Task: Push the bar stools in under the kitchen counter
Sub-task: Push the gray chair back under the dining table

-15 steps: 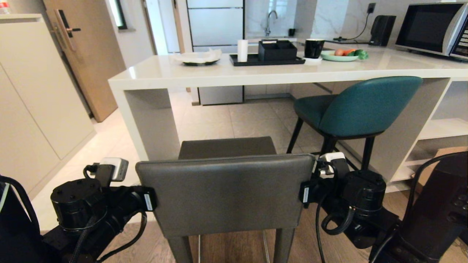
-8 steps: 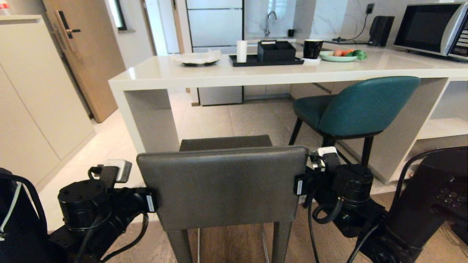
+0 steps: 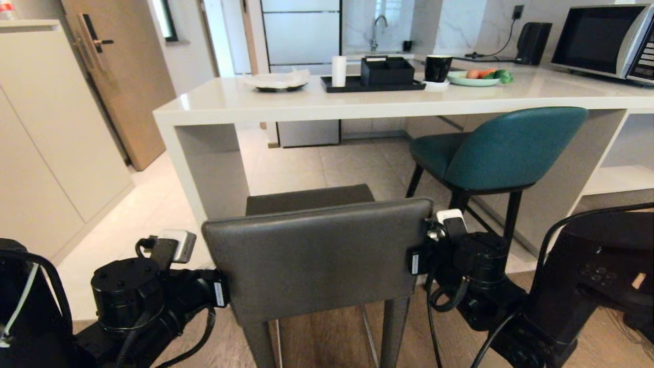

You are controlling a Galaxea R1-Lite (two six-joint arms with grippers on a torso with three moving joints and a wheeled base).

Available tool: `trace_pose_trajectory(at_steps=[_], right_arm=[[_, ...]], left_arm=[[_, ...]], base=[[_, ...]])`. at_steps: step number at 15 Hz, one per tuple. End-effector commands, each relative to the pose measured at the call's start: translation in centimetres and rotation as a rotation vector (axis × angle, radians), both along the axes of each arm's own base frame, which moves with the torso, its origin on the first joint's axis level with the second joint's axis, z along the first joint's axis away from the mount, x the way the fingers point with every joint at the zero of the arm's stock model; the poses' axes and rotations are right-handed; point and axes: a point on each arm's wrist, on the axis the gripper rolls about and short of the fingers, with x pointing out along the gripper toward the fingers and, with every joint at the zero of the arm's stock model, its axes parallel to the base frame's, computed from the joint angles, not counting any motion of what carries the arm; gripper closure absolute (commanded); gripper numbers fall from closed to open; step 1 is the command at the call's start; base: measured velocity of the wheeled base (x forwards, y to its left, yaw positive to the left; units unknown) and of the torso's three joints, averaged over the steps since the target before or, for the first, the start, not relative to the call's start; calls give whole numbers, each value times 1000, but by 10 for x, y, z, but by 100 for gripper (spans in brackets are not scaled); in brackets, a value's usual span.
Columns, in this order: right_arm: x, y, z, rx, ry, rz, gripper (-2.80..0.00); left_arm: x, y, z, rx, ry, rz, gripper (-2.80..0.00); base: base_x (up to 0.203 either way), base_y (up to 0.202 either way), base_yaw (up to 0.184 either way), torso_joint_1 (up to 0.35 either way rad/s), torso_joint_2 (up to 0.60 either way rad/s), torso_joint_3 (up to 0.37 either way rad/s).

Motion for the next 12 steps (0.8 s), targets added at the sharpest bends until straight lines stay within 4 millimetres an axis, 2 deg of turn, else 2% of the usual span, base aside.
trace_pose_trajectory(at_steps=[1, 3, 6, 9, 12], right_arm=[[-6, -10, 4, 9, -13, -21, 0], [-6, -17, 4, 12, -22, -41, 0], [-2, -20, 4, 13, -24, -49, 0], [-1, -20, 5, 14, -30, -50, 0], [1, -20, 5, 14, -32, -50, 0]], left_arm=[[4, 15, -1, 0, 0, 65, 0], [7, 24, 0, -4, -2, 89, 0], [10, 23, -2, -2, 0, 90, 0], [26, 17, -4, 0, -19, 87, 0], [34, 5, -1, -13, -50, 62, 0]], base=[[0, 0, 0, 0, 0, 0], [0, 0, 0, 0, 0, 0], [0, 0, 0, 0, 0, 0], [0, 0, 0, 0, 0, 0], [0, 0, 0, 0, 0, 0]])
